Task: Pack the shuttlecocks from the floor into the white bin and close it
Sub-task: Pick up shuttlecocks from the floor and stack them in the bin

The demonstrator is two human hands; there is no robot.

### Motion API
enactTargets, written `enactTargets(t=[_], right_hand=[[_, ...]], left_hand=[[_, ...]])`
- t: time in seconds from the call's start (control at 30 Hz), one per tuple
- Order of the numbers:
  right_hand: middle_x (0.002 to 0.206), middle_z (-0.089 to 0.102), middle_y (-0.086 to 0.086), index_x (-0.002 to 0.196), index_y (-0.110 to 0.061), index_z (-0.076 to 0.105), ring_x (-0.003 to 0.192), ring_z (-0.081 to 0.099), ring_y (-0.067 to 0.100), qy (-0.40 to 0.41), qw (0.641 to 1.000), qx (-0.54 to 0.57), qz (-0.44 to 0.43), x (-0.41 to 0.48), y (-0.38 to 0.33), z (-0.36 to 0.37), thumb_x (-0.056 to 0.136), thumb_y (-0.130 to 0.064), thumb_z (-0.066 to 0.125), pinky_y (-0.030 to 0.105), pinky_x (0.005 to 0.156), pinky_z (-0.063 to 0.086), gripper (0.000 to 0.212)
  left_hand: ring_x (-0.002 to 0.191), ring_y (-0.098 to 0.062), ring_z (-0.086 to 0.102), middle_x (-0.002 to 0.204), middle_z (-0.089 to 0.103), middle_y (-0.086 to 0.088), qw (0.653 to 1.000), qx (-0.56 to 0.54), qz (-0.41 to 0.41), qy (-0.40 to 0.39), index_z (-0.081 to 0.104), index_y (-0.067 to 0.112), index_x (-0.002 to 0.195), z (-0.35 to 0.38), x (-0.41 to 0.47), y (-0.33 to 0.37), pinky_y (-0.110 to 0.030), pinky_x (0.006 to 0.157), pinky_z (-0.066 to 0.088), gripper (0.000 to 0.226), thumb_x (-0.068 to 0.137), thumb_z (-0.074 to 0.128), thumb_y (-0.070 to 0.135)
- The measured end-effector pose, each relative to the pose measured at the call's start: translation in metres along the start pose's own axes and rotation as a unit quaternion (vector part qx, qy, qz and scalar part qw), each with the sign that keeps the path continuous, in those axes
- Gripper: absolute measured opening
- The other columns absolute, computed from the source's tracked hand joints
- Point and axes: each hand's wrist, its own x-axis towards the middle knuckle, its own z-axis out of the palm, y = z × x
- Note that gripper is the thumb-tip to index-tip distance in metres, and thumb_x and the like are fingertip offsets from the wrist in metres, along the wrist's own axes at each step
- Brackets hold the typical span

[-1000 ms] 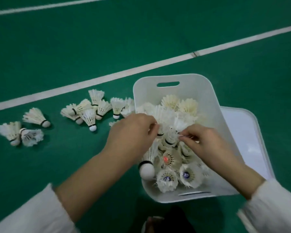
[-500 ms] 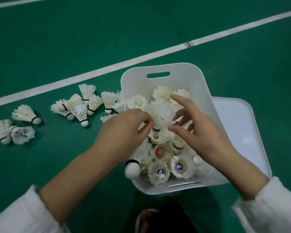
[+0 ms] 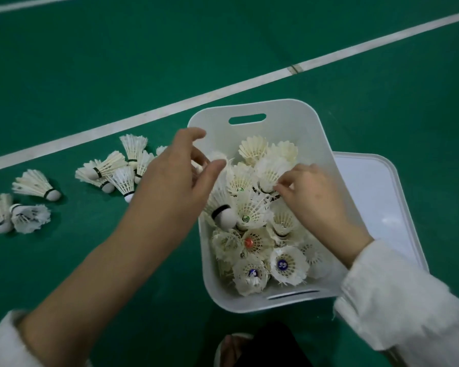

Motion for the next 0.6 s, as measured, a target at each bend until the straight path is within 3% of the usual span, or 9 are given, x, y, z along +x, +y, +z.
enactTargets(t=[0.1, 0.23, 0.3, 0.4, 0.47, 0.53, 0.6], right_hand=[[0.102, 0.064, 0.005, 0.100, -0.017, 0.069, 0.098, 0.051, 0.025, -0.045, 0.999, -0.018, 0.013, 0.003, -0.002, 0.011, 0.092, -0.029, 0.050, 0.037, 0.084, 0.040, 0.024], [0.120, 0.056, 0.001, 0.120, -0.024, 0.058, 0.113, 0.049, 0.022, -0.037, 0.999, -0.004, 0.006, -0.004, -0.007, -0.016, 0.091, -0.032, 0.051, 0.038, 0.096, 0.038, 0.031], [0.110, 0.060, -0.005, 0.116, -0.030, 0.057, 0.101, 0.057, 0.014, -0.002, 0.995, 0.101, 0.010, -0.017, -0.015, -0.038, 0.090, -0.039, 0.052, 0.034, 0.086, 0.044, 0.028], [0.075, 0.067, -0.004, 0.099, -0.028, 0.061, 0.063, 0.063, 0.012, -0.105, 0.927, 0.346, 0.098, -0.030, -0.029, -0.053, 0.082, -0.051, 0.056, 0.029, 0.057, 0.046, 0.029], [0.062, 0.062, 0.000, 0.088, -0.019, 0.061, 0.049, 0.059, 0.013, -0.160, 0.910, 0.363, 0.122, -0.031, -0.028, -0.047, 0.082, -0.039, 0.063, 0.027, 0.046, 0.041, 0.021], [0.055, 0.056, -0.001, 0.075, -0.017, 0.059, 0.040, 0.054, 0.008, -0.155, 0.926, 0.319, 0.129, -0.032, -0.023, -0.039, 0.085, -0.026, 0.064, 0.023, 0.040, 0.038, 0.014], [0.051, 0.055, -0.004, 0.069, -0.017, 0.059, 0.039, 0.052, 0.006, -0.152, 0.942, 0.269, 0.128, -0.034, -0.016, -0.035, 0.085, -0.025, 0.064, 0.020, 0.040, 0.035, 0.018]], left_hand=[[0.080, -0.011, 0.057, 0.094, 0.055, 0.007, 1.000, 0.027, 0.010, 0.000, 0.037, 0.025, 0.132, 0.004, -0.002, -0.004, -0.027, 0.074, 0.043, 0.049, 0.088, 0.059, 0.030], [0.083, -0.013, 0.055, 0.086, 0.060, 0.006, 0.996, 0.063, 0.064, -0.013, 0.061, 0.019, 0.096, 0.008, -0.002, -0.011, -0.025, 0.069, 0.040, 0.009, 0.088, 0.060, 0.016], [0.082, -0.012, 0.050, 0.084, 0.061, 0.007, 0.988, 0.091, 0.115, -0.050, 0.065, 0.019, 0.085, 0.012, -0.001, -0.013, -0.021, 0.069, 0.034, 0.006, 0.085, 0.063, 0.013], [0.080, -0.013, 0.050, 0.082, 0.064, 0.005, 0.971, 0.097, 0.189, -0.108, 0.067, 0.016, 0.082, 0.022, -0.003, -0.008, -0.019, 0.072, 0.033, 0.004, 0.082, 0.066, 0.012], [0.078, -0.017, 0.053, 0.079, 0.063, 0.004, 0.953, 0.098, 0.249, -0.141, 0.067, 0.015, 0.081, 0.029, -0.009, -0.005, -0.028, 0.069, 0.043, 0.004, 0.081, 0.062, 0.015], [0.079, -0.017, 0.055, 0.081, 0.062, 0.004, 0.935, 0.110, 0.285, -0.180, 0.065, 0.016, 0.086, 0.029, -0.015, -0.005, -0.034, 0.067, 0.050, 0.017, 0.084, 0.051, 0.026], [0.085, -0.013, 0.057, 0.090, 0.062, 0.006, 0.931, 0.119, 0.287, -0.191, 0.063, 0.019, 0.094, 0.020, -0.013, -0.009, -0.032, 0.071, 0.052, 0.025, 0.087, 0.043, 0.034]])
